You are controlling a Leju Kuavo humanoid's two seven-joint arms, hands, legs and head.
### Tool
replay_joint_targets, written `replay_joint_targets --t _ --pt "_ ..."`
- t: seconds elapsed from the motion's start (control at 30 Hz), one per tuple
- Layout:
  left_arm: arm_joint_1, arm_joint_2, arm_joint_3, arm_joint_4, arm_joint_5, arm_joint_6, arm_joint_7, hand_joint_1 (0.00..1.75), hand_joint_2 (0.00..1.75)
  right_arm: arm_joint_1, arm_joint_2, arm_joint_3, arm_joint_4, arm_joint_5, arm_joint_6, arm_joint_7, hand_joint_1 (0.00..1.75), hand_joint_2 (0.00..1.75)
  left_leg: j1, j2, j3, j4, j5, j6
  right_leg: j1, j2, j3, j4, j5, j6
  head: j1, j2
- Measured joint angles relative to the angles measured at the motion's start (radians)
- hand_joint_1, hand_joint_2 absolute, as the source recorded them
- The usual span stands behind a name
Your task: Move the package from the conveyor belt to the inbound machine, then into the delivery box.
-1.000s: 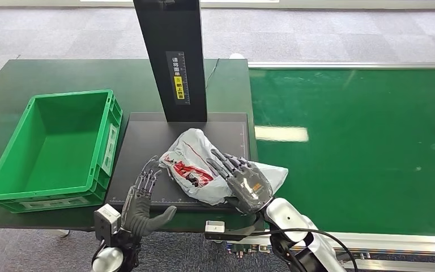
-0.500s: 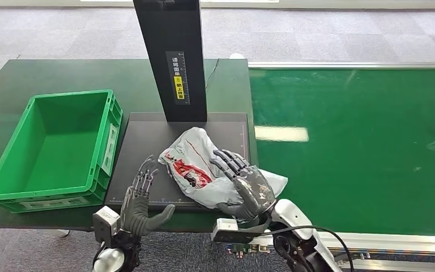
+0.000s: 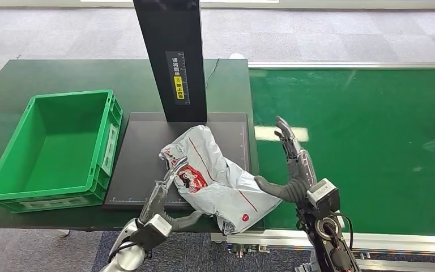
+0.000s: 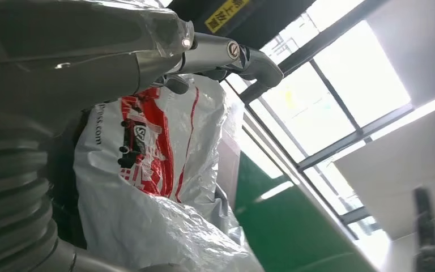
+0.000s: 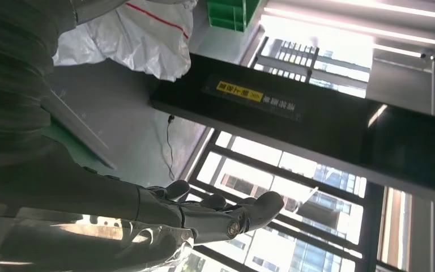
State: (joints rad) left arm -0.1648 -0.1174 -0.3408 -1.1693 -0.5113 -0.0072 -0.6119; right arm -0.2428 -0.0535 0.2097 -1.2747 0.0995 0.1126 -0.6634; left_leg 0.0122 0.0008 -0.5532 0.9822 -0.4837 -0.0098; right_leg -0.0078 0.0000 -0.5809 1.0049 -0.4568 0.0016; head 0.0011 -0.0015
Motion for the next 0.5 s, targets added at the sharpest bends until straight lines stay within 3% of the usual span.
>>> replay_joint_targets --t 0.23,0.5 --pt "-0.181 -0.001 -0.132 0.167 -0.297 0.074 0.161 0.0 1.75 0.003 0.013 -0.058 -0.008 -0.011 -0.017 0.0 0.0 1.75 0.0 0.001 0.0 0.0 0.0 0.0 0.0 0.0 0.0 0.0 0.0 0.0 0.0 0.0" --pt "-0.339 -0.03 -0.253 0.359 -0.4 -0.027 0.281 0.0 1.75 0.004 0.025 -0.074 -0.006 -0.005 -0.022 0.0 0.0 1.75 0.0 0.0 0.0 0.0 0.0 0.0 0.0 0.0 0.0 0.0 0.0 0.0 0.0 0.0"
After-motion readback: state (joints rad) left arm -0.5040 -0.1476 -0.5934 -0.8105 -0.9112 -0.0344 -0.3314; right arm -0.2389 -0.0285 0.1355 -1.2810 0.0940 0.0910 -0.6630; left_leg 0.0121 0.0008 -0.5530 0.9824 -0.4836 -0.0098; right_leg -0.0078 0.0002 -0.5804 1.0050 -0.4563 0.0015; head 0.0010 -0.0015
